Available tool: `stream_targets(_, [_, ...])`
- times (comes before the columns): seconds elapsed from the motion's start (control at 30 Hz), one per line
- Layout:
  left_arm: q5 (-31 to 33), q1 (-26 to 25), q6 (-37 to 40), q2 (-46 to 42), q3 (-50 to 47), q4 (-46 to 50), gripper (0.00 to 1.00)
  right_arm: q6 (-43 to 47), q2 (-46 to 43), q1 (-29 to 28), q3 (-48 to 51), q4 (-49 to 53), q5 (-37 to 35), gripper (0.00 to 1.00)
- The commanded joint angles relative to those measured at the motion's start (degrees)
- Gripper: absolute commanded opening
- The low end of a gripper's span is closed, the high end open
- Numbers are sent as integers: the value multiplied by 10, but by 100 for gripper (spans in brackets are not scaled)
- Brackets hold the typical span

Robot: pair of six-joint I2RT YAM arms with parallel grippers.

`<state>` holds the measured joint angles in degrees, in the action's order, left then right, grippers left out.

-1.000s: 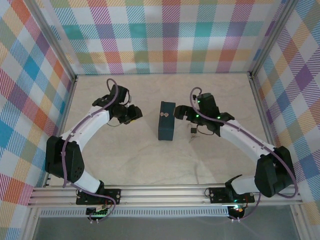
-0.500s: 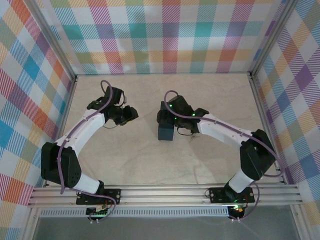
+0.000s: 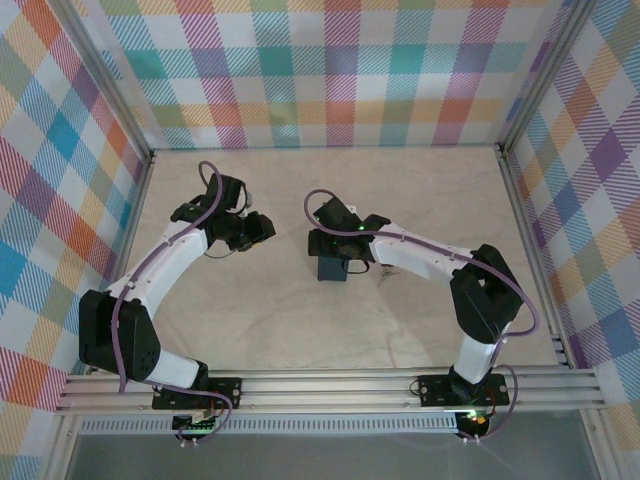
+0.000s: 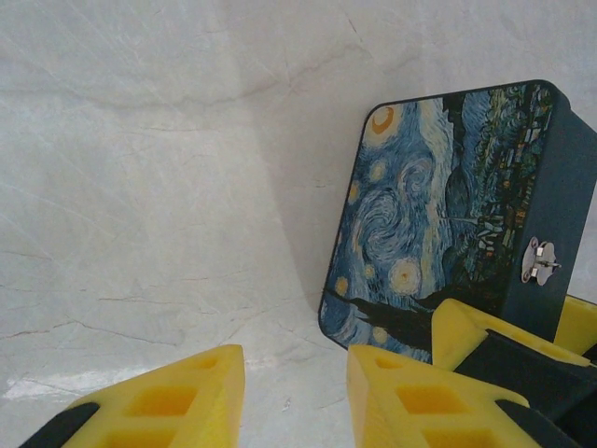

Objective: Unlock a padlock with a key

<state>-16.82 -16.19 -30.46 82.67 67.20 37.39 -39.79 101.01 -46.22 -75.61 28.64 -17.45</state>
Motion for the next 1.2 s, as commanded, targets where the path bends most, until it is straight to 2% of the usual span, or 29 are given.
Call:
stream_targets(0.0, [5, 10, 11, -16, -4, 6, 34, 1, -15, -2, 20, -15, 17, 90])
stream_targets(0.2, [7, 13, 14, -19, 0, 13, 34, -16, -81, 17, 96, -127, 132, 83])
stream_targets(0.37, [8, 14, 12, -20, 4, 15, 33, -52, -119, 40, 161, -232, 226, 81])
stream_targets(0.47, [7, 14, 10, -20, 7, 15, 33, -99, -120, 62, 211, -332, 300, 80])
stream_targets(0.63, [-9, 13, 6, -17, 16, 10, 32, -133, -68, 75, 251, -456, 364, 83])
stream_targets(0.8, [-13, 6, 7, 2, 33, 7, 32, -165, 19, 82, 261, -598, 426, 87])
stream_targets(1.17, [-9, 4, 7, 40, 66, -6, 32, -151, 108, 105, 239, -658, 472, 95])
